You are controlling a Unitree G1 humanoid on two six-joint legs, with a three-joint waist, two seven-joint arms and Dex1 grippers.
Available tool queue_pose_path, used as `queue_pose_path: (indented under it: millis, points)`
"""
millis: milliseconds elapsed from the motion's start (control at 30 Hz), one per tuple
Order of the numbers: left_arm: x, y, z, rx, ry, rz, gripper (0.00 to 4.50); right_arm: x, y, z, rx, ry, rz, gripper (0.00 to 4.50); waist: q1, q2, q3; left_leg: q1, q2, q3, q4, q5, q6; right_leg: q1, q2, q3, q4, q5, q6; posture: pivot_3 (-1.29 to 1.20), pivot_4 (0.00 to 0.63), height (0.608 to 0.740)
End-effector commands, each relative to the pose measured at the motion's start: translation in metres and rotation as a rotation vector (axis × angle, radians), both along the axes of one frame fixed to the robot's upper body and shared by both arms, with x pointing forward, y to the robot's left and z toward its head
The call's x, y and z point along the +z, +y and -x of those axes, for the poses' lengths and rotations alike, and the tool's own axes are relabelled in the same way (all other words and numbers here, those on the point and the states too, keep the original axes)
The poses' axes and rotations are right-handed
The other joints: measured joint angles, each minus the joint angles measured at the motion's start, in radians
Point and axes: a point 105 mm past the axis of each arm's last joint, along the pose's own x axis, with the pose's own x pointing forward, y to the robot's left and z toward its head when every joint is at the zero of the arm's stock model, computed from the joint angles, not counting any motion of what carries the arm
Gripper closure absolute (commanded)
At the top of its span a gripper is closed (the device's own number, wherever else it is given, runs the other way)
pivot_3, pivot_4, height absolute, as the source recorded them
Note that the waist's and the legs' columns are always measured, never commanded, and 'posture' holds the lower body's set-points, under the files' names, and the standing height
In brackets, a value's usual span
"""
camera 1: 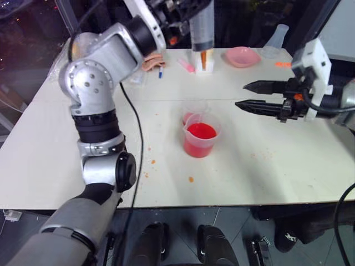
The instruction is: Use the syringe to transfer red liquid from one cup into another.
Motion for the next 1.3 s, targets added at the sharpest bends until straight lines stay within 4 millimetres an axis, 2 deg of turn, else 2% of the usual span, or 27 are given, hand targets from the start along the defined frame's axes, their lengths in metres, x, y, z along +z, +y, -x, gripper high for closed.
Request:
queue_pose_path:
  millis: [33,167,267,567,733,1100,1300]
  points:
    - [-0.014,-0.013,0.012,-0.111,-0.064,0.0,3.03,0.012,-0.007,0.005,-0.06,-0.077,-0.064,1.84,0.0,0.0,0.0,0.001,0.0,0.0,0.0,-0.001,0.002,0.0,0.0,0.001,0.001,0.0,0.0,0.0,0.15,0.74]
    - [-0.045,-0.026,0.016,-0.139,-0.152,-0.079,3.03,0.013,-0.011,0.011,-0.092,-0.057,-0.143,1.84,0.001,0.0,0.0,0.001,0.001,0.0,0.0,-0.002,0.004,0.0,0.001,0.001,0.001,0.0,0.0,0.0,0.15,0.74]
    - [-0.06,-0.03,0.016,-0.145,-0.18,-0.091,3.03,0.018,-0.007,0.014,-0.089,-0.046,-0.201,1.84,0.002,0.0,0.0,0.001,0.001,0.0,0.0,-0.002,0.004,0.0,0.0,0.001,0.0,0.0,-0.001,0.0,0.15,0.74]
    - [-0.119,-0.033,0.004,-0.054,-0.237,-0.171,3.03,0.027,0.01,0.012,-0.076,0.0,-0.355,1.84,0.002,0.001,0.0,0.001,0.001,0.001,0.0,-0.003,0.006,0.001,0.0,0.001,0.0,0.0,-0.001,0.0,0.15,0.74]
    - [-0.142,-0.032,0.0,-0.023,-0.227,-0.201,3.03,0.027,0.019,0.013,-0.054,0.03,-0.384,1.84,0.003,0.001,0.0,0.0,0.001,0.001,0.0,-0.003,0.007,0.001,0.0,0.001,-0.001,0.0,-0.001,0.0,0.15,0.74]
    - [-0.155,-0.029,-0.001,0.004,-0.191,-0.21,3.03,0.022,0.042,0.023,0.04,0.094,-0.411,1.84,0.002,0.001,0.0,0.0,0.001,0.001,0.0,-0.003,0.007,0.001,0.0,0.001,-0.001,0.0,-0.001,0.0,0.15,0.74]
    - [-0.156,-0.029,0.001,0.013,-0.186,-0.206,3.03,0.019,0.049,0.014,0.008,0.09,-0.419,1.84,0.002,0.001,0.0,0.001,0.001,0.001,0.0,-0.003,0.007,0.001,0.0,0.001,-0.001,0.0,-0.001,0.0,0.15,0.74]
